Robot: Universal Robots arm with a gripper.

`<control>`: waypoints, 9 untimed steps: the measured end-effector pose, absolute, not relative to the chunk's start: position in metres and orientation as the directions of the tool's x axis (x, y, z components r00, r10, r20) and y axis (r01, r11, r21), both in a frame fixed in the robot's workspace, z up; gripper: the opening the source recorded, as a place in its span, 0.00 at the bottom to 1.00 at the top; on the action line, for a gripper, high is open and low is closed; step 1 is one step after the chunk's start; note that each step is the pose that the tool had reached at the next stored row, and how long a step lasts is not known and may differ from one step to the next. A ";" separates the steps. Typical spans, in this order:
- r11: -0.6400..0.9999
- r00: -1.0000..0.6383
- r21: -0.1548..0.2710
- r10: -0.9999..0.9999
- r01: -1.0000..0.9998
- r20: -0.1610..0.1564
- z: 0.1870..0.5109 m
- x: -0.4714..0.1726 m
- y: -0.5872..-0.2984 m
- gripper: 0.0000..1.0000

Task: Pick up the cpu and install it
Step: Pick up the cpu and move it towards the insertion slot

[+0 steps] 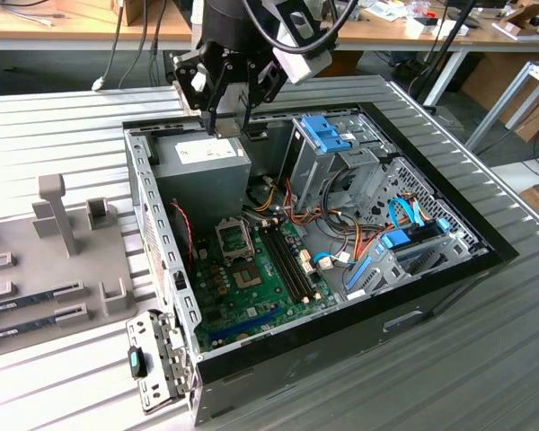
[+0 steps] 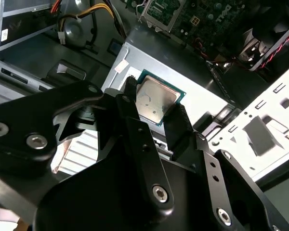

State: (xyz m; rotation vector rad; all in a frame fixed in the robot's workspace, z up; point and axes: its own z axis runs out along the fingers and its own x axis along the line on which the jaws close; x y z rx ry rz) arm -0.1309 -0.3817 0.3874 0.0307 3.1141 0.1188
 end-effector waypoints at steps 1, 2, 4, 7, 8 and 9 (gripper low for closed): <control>0.997 -0.999 0.076 0.021 0.019 -0.024 0.387 -0.130 -0.382 0.47; 0.997 -0.999 0.076 0.021 0.019 -0.024 0.387 -0.128 -0.382 0.47; 0.997 -0.999 0.076 0.021 0.019 -0.024 0.387 -0.126 -0.382 0.47; 0.997 -0.999 0.076 0.021 0.019 -0.024 0.387 -0.122 -0.382 0.47; 0.997 -0.999 0.076 0.021 0.019 -0.024 0.387 -0.121 -0.382 0.47; 0.997 -0.999 0.076 0.021 0.019 -0.024 0.387 -0.120 -0.382 0.47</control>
